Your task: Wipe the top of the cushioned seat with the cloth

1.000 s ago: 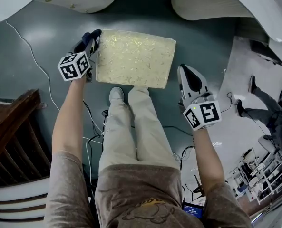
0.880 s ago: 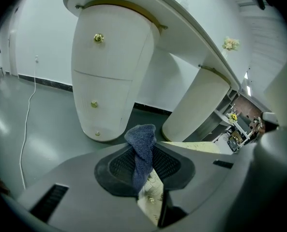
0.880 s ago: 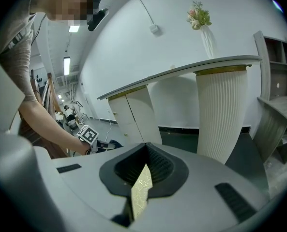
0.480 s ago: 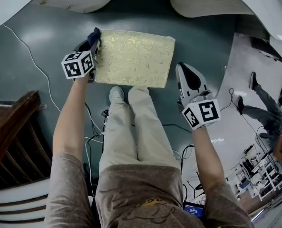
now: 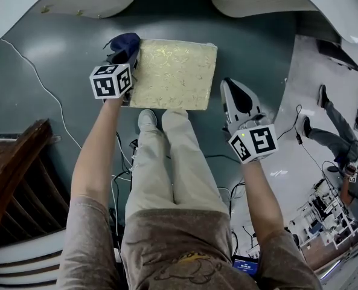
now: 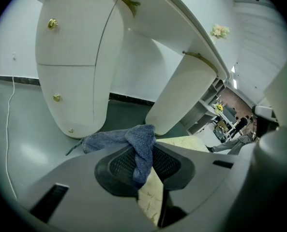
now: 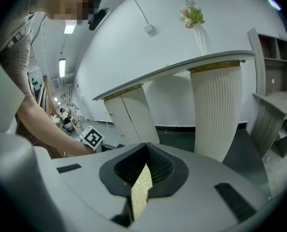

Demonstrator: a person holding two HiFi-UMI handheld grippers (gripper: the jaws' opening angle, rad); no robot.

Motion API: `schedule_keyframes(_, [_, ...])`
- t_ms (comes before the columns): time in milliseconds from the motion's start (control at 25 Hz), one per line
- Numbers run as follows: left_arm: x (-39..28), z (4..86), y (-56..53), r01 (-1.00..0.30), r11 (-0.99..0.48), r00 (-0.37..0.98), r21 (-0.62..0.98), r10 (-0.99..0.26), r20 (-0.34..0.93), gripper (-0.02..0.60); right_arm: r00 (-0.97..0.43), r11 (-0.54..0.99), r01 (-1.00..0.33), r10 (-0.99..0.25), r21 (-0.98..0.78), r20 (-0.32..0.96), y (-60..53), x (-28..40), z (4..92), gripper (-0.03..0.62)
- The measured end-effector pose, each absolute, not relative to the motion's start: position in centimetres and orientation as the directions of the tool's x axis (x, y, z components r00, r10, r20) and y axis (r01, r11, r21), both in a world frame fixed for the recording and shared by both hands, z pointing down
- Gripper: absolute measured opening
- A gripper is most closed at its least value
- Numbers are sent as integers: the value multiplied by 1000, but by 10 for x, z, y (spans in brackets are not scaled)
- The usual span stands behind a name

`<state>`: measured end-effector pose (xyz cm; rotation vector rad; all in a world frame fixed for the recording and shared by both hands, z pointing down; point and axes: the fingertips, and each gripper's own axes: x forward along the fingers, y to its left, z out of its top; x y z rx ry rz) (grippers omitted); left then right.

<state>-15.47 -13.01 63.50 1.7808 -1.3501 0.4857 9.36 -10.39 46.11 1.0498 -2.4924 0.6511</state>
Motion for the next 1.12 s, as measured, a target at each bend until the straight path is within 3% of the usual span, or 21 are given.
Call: schedule_keyframes(1120, [14,627,-148,-834,-311,552,457,-494,672,92,-565,499,-822,-656,-274,500,-102,162,468,-3])
